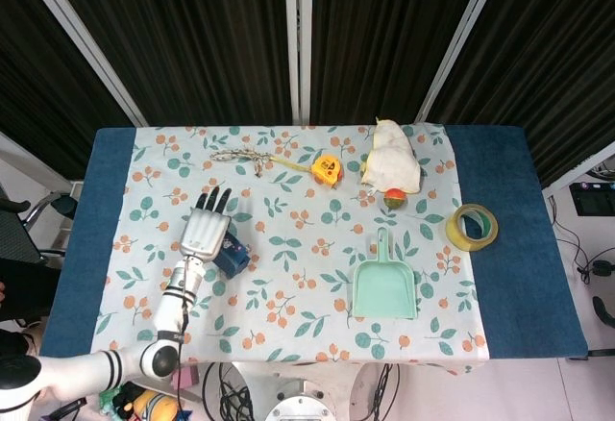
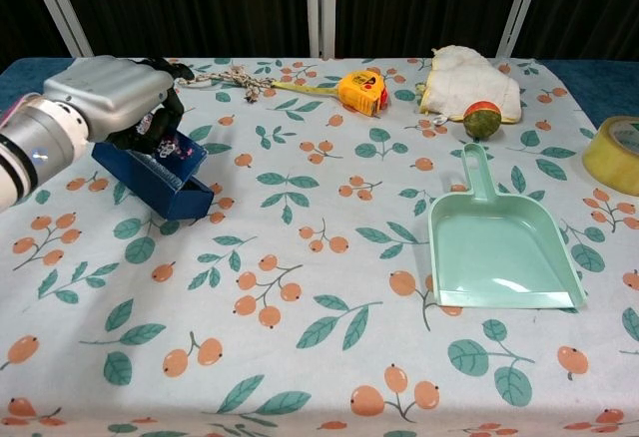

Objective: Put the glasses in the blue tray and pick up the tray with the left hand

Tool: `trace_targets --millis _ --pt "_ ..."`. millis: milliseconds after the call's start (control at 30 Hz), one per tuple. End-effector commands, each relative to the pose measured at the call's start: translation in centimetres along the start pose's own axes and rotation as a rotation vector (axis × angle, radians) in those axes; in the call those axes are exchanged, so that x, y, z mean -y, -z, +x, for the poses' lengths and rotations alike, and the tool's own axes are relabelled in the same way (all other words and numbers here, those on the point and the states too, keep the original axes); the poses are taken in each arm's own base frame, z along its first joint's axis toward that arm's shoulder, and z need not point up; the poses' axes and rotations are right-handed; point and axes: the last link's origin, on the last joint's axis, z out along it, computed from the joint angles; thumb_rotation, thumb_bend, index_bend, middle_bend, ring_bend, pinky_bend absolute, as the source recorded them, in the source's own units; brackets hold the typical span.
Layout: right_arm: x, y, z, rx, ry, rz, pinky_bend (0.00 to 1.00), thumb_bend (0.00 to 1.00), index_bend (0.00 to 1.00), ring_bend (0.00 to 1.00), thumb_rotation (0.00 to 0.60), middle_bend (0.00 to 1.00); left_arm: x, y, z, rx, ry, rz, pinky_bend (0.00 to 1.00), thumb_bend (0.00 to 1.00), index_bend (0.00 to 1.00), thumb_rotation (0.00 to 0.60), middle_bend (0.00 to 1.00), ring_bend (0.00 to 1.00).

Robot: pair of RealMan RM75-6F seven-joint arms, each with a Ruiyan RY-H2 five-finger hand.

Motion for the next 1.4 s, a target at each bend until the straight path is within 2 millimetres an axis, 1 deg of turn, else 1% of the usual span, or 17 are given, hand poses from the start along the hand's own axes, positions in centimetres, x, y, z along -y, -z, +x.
trace_targets --millis 33,167,200,267,300,333,367,400,833,967,1100,1133,1200,1233,1267,1333,1400 --pt "-0.1 -0.1 0.0 -0.001 -0.002 -0.003 0.0 0.22 0.0 0.0 0.6 0.0 -0.9 -1.1 -0.3 0.029 -0.046 -0.014 0.15 0.54 0.85 0.6 0.07 0.03" --pt "-0.4 -0.2 0.2 -0.005 -0.002 -0.007 0.0 0.22 0.0 0.0 0.6 0.0 -1.4 -1.7 -0.6 0.048 -0.104 -0.024 0.15 0.54 0.85 0.6 0.08 0.03" --pt "-0.4 -0.3 0.2 -0.006 -0.003 -0.009 0.0 0.22 0.0 0.0 0.6 0.0 -1.4 -1.7 -0.6 0.051 -0.107 -0.025 0.15 0.54 0.8 0.6 0.08 0.03" --pt "-0.4 -0.4 0.3 -0.009 -0.004 -0.011 0.0 0.22 0.0 0.0 0.6 0.0 -1.5 -1.7 -0.7 0.055 -0.117 -0.03 0.15 0.53 0.55 0.6 0.05 0.03" --pt "-0.4 -0.4 0.3 -0.011 -0.005 -0.011 0.0 0.22 0.0 0.0 0.6 0.0 -1.4 -1.7 -0.7 0.053 -0.118 -0.031 0.15 0.53 0.32 0.6 0.02 0.03" --pt "-0.4 -0.5 0.2 -0.012 -0.005 -0.01 0.0 0.22 0.0 0.0 0.6 0.0 -1.4 -1.7 -0.5 0.04 -0.105 -0.029 0.15 0.52 0.16 0.6 0.0 0.03" --pt "-0.4 -0.5 0.2 -0.012 -0.004 -0.009 0.0 0.22 0.0 0.0 0.6 0.0 -1.4 -1.7 -0.4 0.031 -0.094 -0.029 0.14 0.5 0.04 0.6 0.0 0.03" --pt "-0.3 -0.5 0.2 -0.012 -0.003 -0.007 0.0 0.22 0.0 0.0 0.6 0.0 -1.3 -1.7 -0.3 0.02 -0.085 -0.026 0.14 0.49 0.0 0.6 0.0 0.03" --pt "0.8 -0.6 0.1 -0.021 0.005 0.016 0.0 0.22 0.0 0.0 0.6 0.0 1.4 0.0 1.9 -0.13 -0.029 0.02 0.13 0.15 0.0 0.6 0.0 0.02" --pt "1.0 -0.6 0.3 -0.028 0.003 0.024 0.0 0.22 0.0 0.0 0.6 0.0 3.6 2.4 3.4 -0.229 0.101 0.062 0.13 0.14 0.0 0.6 0.0 0.02" --pt "1.3 -0.5 0.1 -0.023 -0.001 0.055 0.0 0.22 0.0 0.0 0.6 0.0 7.5 6.1 3.5 -0.282 0.267 0.096 0.14 0.14 0.0 0.6 0.0 0.02" --pt "1.4 -0.5 0.0 -0.017 0.003 0.07 0.0 0.22 0.0 0.0 0.6 0.0 8.5 7.1 3.1 -0.278 0.297 0.112 0.14 0.14 0.0 0.579 0.0 0.02" --pt "1.7 -0.3 -0.2 -0.001 0.016 0.114 0.0 0.21 0.0 0.0 0.6 0.0 10.7 9.8 1.9 -0.249 0.349 0.157 0.14 0.14 0.0 0.408 0.01 0.02" --pt "1.8 -0.3 -0.2 0.002 0.019 0.134 0.0 0.2 0.0 0.0 0.6 0.0 11.6 11.0 1.3 -0.23 0.363 0.174 0.14 0.14 0.0 0.281 0.01 0.02" --pt "2.0 -0.1 -0.4 0.002 0.018 0.158 0.0 0.2 0.0 0.0 0.6 0.0 12.6 12.6 0.5 -0.205 0.367 0.196 0.14 0.13 0.0 0.212 0.02 0.02" --pt "2.3 0.1 -0.6 0.001 0.011 0.188 0.0 0.19 0.0 0.0 0.6 0.0 14.1 15.1 -0.7 -0.167 0.351 0.22 0.14 0.13 0.0 0.163 0.02 0.02" --pt "2.4 0.4 -0.9 0.002 0.011 0.201 0.0 0.18 0.0 0.0 0.6 0.0 14.8 17.1 -1.4 -0.141 0.347 0.231 0.14 0.14 0.0 0.155 0.02 0.02"
